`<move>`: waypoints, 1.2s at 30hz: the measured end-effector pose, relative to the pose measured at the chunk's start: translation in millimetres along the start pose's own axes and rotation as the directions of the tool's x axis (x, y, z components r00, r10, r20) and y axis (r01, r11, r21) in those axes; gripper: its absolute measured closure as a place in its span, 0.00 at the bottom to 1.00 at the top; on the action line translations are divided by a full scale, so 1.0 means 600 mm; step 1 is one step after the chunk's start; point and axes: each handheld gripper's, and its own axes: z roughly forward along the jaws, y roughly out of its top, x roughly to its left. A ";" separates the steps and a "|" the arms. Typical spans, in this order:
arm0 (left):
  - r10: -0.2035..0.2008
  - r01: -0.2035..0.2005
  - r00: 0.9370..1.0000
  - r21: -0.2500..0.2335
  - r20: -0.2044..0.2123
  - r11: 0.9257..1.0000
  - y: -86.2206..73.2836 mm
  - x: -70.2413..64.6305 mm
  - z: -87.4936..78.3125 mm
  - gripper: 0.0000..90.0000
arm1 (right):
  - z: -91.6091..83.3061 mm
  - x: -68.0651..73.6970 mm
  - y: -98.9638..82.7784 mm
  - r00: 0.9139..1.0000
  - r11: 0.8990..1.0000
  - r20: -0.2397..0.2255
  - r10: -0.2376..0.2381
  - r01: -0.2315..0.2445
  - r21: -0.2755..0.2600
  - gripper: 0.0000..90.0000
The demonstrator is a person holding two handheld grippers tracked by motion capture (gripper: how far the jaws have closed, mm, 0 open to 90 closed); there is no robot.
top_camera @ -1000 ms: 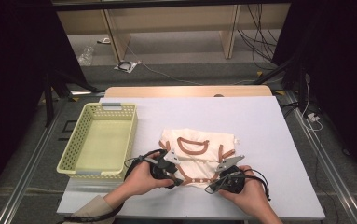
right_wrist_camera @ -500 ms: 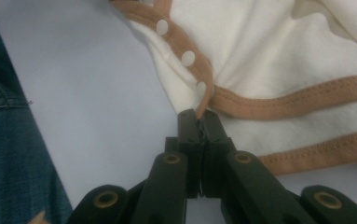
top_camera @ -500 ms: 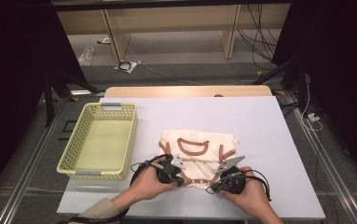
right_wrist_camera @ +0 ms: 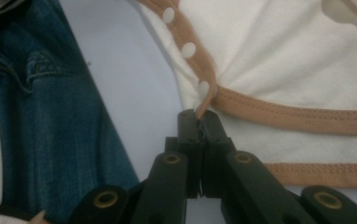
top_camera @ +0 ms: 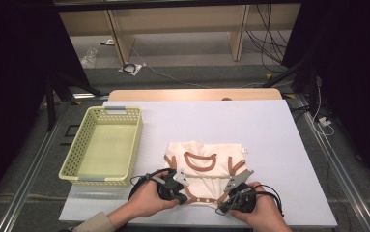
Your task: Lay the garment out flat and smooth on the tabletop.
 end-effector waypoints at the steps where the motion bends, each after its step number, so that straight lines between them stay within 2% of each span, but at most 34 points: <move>1: 0.002 -0.002 1.000 0.001 0.005 1.000 -0.001 -0.004 -0.001 0.99 | 0.000 0.002 -0.002 1.000 1.000 -0.006 -0.002 0.002 0.004 1.00; 10: 0.029 -0.030 0.999 0.023 0.043 0.999 -0.010 -0.029 0.000 0.99 | -0.008 0.018 -0.013 0.998 0.998 -0.063 -0.029 0.032 0.047 0.99; 13: 0.038 -0.039 0.998 0.016 0.044 0.999 -0.011 -0.034 -0.005 0.99 | -0.012 0.019 -0.016 0.997 0.999 -0.076 -0.023 0.026 0.038 0.94; 14: 0.042 -0.043 0.998 0.010 0.046 0.999 -0.011 -0.032 -0.008 0.98 | -0.017 0.018 -0.016 0.997 0.999 -0.082 -0.016 0.018 0.026 0.92; 15: 0.030 -0.030 0.998 -0.001 0.054 1.000 -0.010 -0.031 -0.013 0.93 | -0.022 0.015 -0.017 0.997 1.000 -0.081 -0.011 0.012 0.008 0.90; 16: 0.016 -0.015 0.998 -0.010 0.060 1.000 -0.009 -0.027 -0.021 0.86 | -0.028 0.013 -0.017 0.998 1.000 -0.069 0.000 -0.001 -0.012 0.88; 18: 0.013 -0.011 0.999 -0.056 0.030 0.998 -0.007 -0.018 -0.034 0.75 | -0.046 0.002 -0.016 0.999 0.997 -0.032 0.015 -0.018 -0.081 0.84; 20: -0.005 0.004 1.000 -0.102 -0.018 0.995 -0.002 -0.004 -0.049 0.67 | -0.062 -0.012 -0.014 0.998 0.984 0.010 0.069 -0.067 -0.166 0.81; 21: -0.028 0.024 0.999 -0.130 -0.028 0.991 0.001 0.005 -0.055 0.64 | -0.068 -0.020 -0.013 0.995 0.976 0.037 0.088 -0.079 -0.204 0.78; 22: -0.052 0.044 0.998 -0.158 -0.042 0.986 0.004 0.016 -0.060 0.60 | -0.072 -0.029 -0.011 0.992 0.967 0.066 0.108 -0.089 -0.239 0.76; 24: -0.084 0.062 0.991 -0.202 -0.103 0.977 0.011 0.040 -0.065 0.56 | -0.075 -0.047 -0.007 0.977 0.950 0.135 0.167 -0.123 -0.286 0.73; 26: -0.122 0.081 0.978 -0.227 -0.172 0.971 0.019 0.065 -0.061 0.54 | -0.069 -0.066 -0.001 0.961 0.940 0.181 0.207 -0.144 -0.308 0.69; 27: -0.137 0.089 0.970 -0.232 -0.201 0.969 0.024 0.078 -0.056 0.54 | -0.065 -0.076 0.003 0.954 0.937 0.199 0.225 -0.156 -0.311 0.68; 29: -0.164 0.113 0.960 -0.223 -0.227 0.968 0.030 0.102 -0.041 0.52 | -0.056 -0.096 0.011 0.937 0.929 0.223 0.269 -0.191 -0.318 0.66; 31: -0.179 0.129 0.952 -0.205 -0.249 0.970 0.033 0.123 -0.025 0.52 | -0.047 -0.112 0.019 0.928 0.928 0.241 0.285 -0.204 -0.313 0.66; 33: -0.185 0.142 0.952 -0.182 -0.244 0.973 0.032 0.136 -0.012 0.54 | -0.039 -0.125 0.026 0.924 0.931 0.257 0.283 -0.201 -0.304 0.68; 35: -0.191 0.158 0.960 -0.165 -0.203 0.973 0.028 0.141 -0.005 0.55 | -0.034 -0.135 0.030 0.919 0.936 0.280 0.277 -0.193 -0.293 0.71; 36: -0.188 0.160 0.964 -0.158 -0.188 0.974 0.027 0.141 -0.005 0.55 | -0.031 -0.141 0.032 0.917 0.932 0.276 0.287 -0.201 -0.300 0.72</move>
